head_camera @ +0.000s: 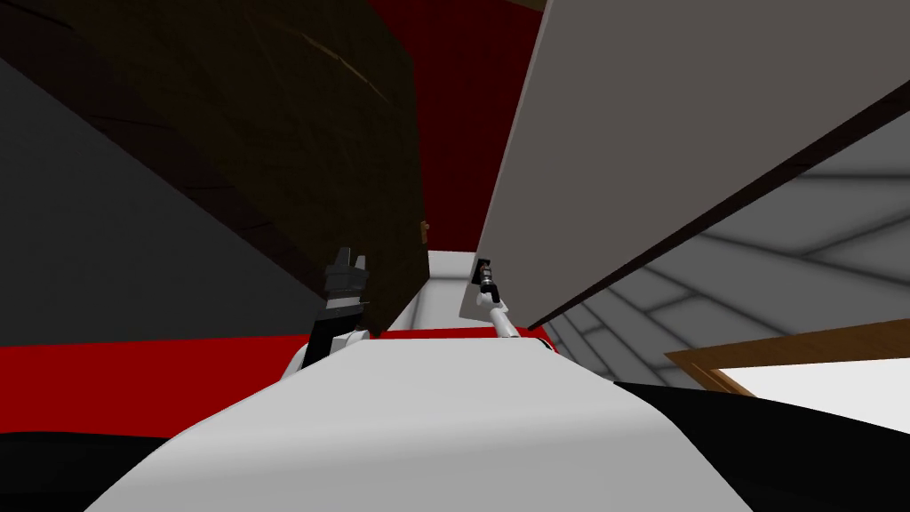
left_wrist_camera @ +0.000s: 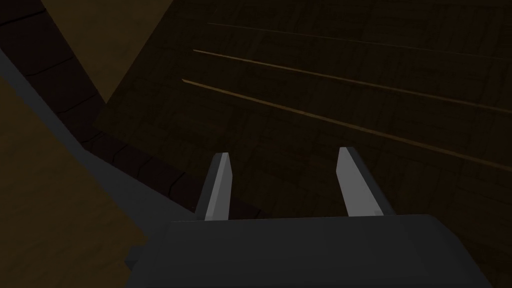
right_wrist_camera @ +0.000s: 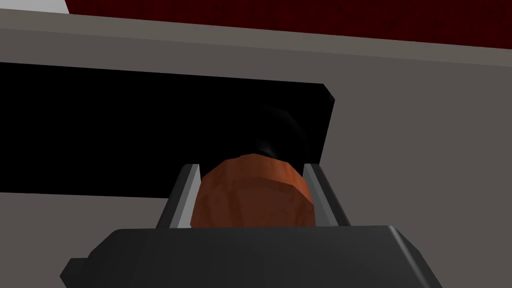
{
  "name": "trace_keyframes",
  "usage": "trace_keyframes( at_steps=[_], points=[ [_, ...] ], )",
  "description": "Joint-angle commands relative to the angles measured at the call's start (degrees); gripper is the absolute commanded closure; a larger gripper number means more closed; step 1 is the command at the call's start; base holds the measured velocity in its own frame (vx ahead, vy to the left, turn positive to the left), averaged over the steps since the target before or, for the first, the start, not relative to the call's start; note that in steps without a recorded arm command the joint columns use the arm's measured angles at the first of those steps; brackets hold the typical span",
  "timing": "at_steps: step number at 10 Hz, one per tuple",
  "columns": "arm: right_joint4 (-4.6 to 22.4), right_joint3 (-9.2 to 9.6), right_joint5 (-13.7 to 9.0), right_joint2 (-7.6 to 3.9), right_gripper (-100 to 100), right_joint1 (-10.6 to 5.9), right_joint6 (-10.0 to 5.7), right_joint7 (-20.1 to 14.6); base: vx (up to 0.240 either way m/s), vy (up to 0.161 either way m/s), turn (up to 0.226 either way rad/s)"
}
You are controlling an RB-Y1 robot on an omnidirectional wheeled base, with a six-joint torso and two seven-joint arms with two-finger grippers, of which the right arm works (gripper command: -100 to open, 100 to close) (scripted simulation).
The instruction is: Push the door open
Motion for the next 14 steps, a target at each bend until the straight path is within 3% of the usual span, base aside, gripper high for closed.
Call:
trace_keyframes(
  at_steps=[1,2,6,7,10,14],
  points=[
    [-1.02,-1.59,-0.35,-0.89,100,-0.29,-0.18,1.13,0.173,0.000,-0.047],
    [-1.02,-1.59,-0.35,-0.89,100,-0.29,-0.18,1.13,0.138,0.027,-0.012],
    [-0.99,-4.55,-1.35,-1.96,100,-0.67,-0.57,3.32,0.191,0.013,-0.115],
    [-1.29,-3.69,-1.37,-1.78,-100,-0.32,0.07,2.39,-0.020,0.070,-0.028],
    [-1.30,-3.60,-1.51,-1.37,-100,-0.34,0.25,2.21,-0.174,0.084,-0.006],
    [-1.35,-3.32,-1.93,0.69,-100,-0.39,0.79,1.66,-0.205,0.106,-0.014]
  ],
)
